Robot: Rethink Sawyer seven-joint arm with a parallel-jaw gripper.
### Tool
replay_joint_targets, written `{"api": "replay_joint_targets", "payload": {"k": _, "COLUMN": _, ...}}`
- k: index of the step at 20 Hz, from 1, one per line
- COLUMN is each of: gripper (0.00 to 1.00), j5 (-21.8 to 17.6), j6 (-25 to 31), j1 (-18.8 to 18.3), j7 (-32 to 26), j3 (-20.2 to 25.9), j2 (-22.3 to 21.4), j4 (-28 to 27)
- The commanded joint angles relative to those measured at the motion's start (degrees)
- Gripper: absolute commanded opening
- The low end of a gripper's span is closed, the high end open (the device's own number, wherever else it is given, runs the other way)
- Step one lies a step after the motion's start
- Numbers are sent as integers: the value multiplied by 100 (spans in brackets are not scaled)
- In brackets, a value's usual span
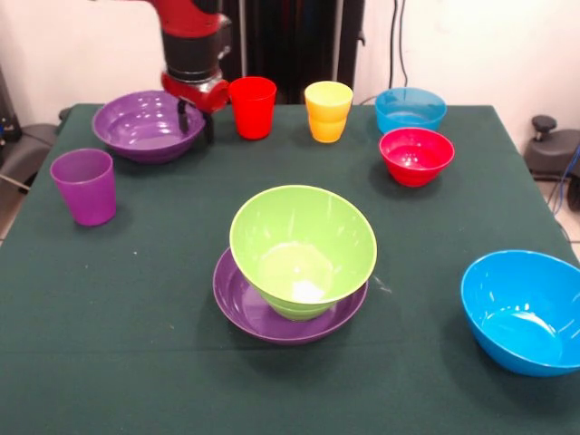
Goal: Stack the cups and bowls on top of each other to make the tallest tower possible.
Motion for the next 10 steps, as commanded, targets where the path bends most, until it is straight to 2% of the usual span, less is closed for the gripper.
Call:
{"api": "replay_joint_targets", "payload": {"k": 1, "gripper": 100, "j5": -223, "j6": 689, "j1": -449, "j7": -1186, "j3": 1050, "j2": -428, "j4": -83}}
{"api": "replay_joint_targets", "payload": {"k": 7, "gripper": 100, "j5": -20, "j6": 1434, "j1": -1167, "j7": -1845, "j3": 1631, "j2": -1201, "j4": 322}}
{"api": "replay_joint_targets", "payload": {"k": 10, "gripper": 100, "j5": 31, "j6": 1702, "j1": -1296, "j7": -1980, "j3": 1845, "j2": -1381, "j4": 306}}
